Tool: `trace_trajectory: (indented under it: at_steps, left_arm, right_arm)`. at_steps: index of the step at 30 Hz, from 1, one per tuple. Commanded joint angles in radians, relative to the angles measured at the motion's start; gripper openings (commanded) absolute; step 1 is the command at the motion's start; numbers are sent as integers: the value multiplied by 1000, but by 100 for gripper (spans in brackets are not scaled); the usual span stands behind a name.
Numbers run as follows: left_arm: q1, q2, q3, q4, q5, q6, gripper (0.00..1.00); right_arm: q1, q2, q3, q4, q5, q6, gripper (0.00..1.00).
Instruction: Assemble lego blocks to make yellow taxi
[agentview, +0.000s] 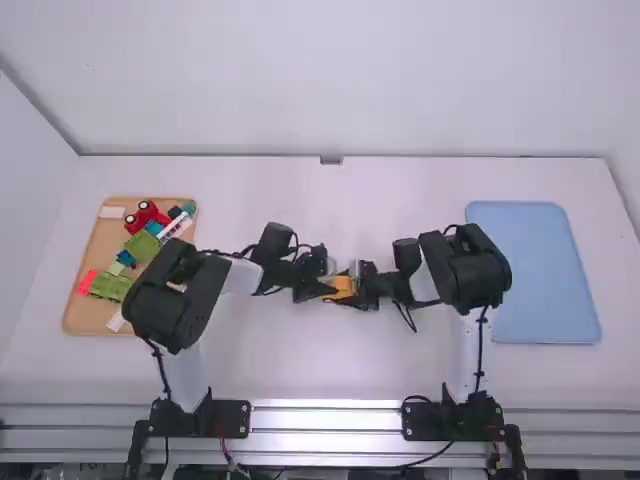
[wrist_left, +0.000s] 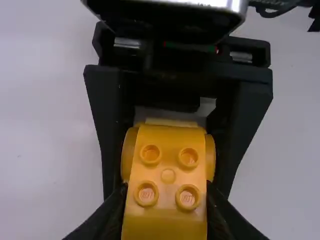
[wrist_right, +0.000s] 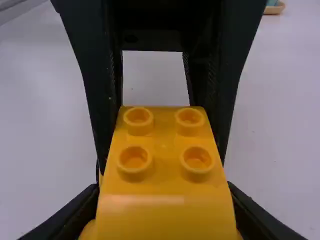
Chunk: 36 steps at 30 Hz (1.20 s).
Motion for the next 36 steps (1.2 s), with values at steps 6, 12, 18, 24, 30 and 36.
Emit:
trace_trajectory:
  at_steps: [6, 12, 18, 24, 30, 36]
  left_arm:
    - [-5, -19, -28, -37, -128, -49, 34]
    - [38, -64, -29, -61, -119, -45, 41]
    - [96, -130, -29, -102, -10, 45, 99]
    - [206, -230, -29, -177, 41, 63, 99]
    - [373, -312, -29, -183, 26, -58, 99]
    - [460, -312, -29, -136, -24, -217, 99]
  right_arm:
    - [16, 8, 19, 3, 20, 15, 40]
    - [19, 9, 19, 3, 21, 15, 40]
    - [19, 9, 19, 5, 20, 27, 40]
    - [10, 3, 19, 18, 25, 76, 41]
    - [-11, -73, 18, 111, 159, 314, 42]
    - [-85, -301, 18, -98, 396, 377, 40]
